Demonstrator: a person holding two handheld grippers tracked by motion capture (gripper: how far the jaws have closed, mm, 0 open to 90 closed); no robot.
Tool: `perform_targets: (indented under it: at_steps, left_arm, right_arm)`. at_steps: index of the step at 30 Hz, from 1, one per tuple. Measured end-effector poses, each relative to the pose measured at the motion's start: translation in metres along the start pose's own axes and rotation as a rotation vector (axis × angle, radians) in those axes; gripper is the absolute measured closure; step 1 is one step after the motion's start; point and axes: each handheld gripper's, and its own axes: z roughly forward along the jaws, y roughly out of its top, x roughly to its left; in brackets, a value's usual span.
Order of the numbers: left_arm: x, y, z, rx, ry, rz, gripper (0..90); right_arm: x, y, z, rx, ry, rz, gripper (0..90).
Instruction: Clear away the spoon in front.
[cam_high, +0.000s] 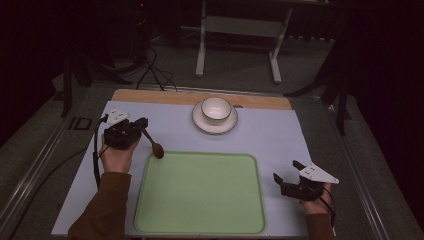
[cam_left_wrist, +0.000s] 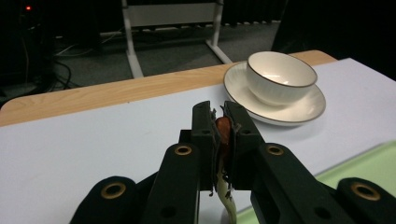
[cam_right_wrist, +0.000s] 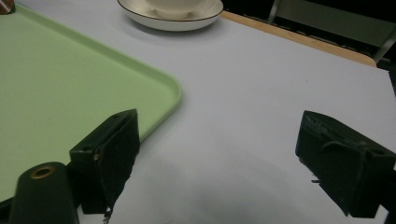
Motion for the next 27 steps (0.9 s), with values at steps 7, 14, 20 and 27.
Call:
perform_targets:
  at_steps: [7,14,20,27]
  left_arm:
    - [-0.001,0.002,-0.017,0.023,-0.034,0.01,83.6]
    - [-0.003,0.0,-0.03,0.076,-0.05,0.028,83.5]
    - [-0.008,-0.002,-0.041,0.097,-0.083,0.023,83.4]
    - [-0.013,-0.008,-0.049,0.128,-0.1,0.008,83.3]
  right_arm:
    - [0.0,0.0,0.0,0.002,0.001,-0.001,13.5]
    - [0.0,0.0,0.0,0.003,0.001,0.0,13.5]
    - [0.0,0.0,0.0,0.004,0.001,-0.003,13.5]
    - [0.001,0.0,0.0,0.006,0.0,-0.002,13.5]
